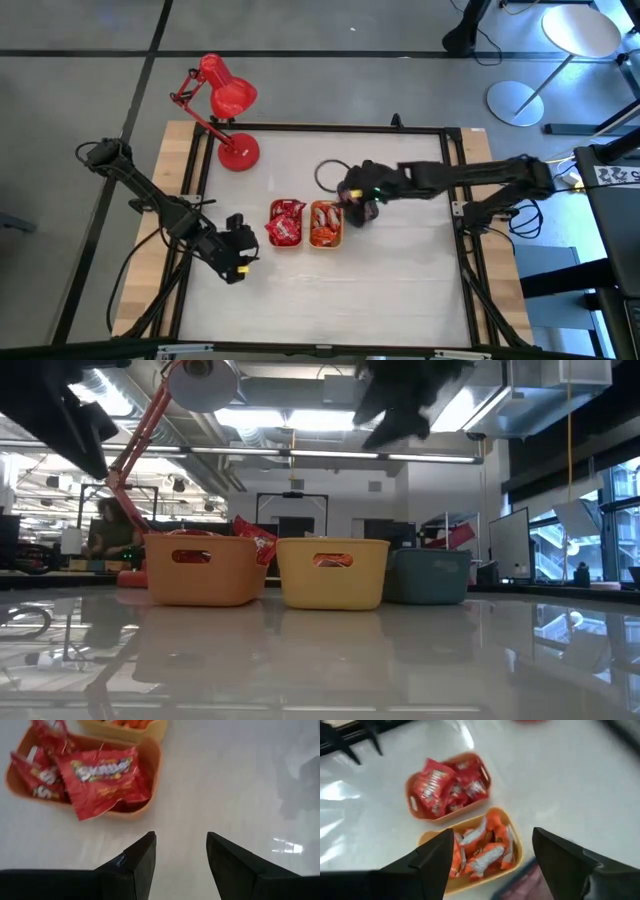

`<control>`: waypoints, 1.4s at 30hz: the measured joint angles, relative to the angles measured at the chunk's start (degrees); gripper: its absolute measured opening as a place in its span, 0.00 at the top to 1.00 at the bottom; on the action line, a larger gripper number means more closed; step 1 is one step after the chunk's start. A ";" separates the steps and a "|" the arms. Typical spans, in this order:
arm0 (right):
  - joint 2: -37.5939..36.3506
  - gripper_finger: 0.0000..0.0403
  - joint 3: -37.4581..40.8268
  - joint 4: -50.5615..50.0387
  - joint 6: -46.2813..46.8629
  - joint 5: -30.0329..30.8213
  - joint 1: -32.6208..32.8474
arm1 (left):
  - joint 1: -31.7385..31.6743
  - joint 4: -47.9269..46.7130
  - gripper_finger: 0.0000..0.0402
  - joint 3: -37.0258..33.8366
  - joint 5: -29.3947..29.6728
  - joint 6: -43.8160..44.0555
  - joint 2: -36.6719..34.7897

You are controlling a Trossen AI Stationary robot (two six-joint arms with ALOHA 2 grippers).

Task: Sort candy
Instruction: Return to Home Position

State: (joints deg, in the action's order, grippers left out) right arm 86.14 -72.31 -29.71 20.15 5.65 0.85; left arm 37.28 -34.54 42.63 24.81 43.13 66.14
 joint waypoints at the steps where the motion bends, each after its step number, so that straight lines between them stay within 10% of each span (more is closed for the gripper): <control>1: -1.30 0.34 0.00 -0.16 -1.82 1.31 1.14 | -0.18 0.72 0.59 0.00 0.01 -1.39 -0.01; 7: -10.36 0.34 8.00 7.46 -8.28 9.02 9.75 | -3.13 18.97 0.59 -0.07 7.57 -21.93 -1.98; 12: -19.62 0.34 23.20 24.56 -11.17 11.66 16.31 | -10.37 28.36 0.59 -0.01 -7.74 -36.21 -7.49; 18: -30.18 0.34 38.64 38.64 -12.88 15.09 19.87 | -20.54 23.72 0.59 0.00 -12.09 -38.66 -12.48; 27: -43.93 0.34 45.72 38.80 -22.28 1.93 10.23 | -33.77 23.90 0.59 -0.98 -31.40 -42.85 -17.06; 33: -48.65 0.34 45.87 28.52 -22.59 -6.94 1.64 | -38.31 27.47 0.59 -7.74 -32.31 -40.71 -21.51; 42: -56.18 0.34 52.15 31.70 -21.60 -1.68 1.37 | -40.41 34.77 0.59 -19.60 -31.03 -38.60 -35.53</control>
State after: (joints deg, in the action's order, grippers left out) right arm 29.96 -20.16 1.99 -1.45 3.96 2.22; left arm -3.13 0.23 23.03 -6.22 4.53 30.61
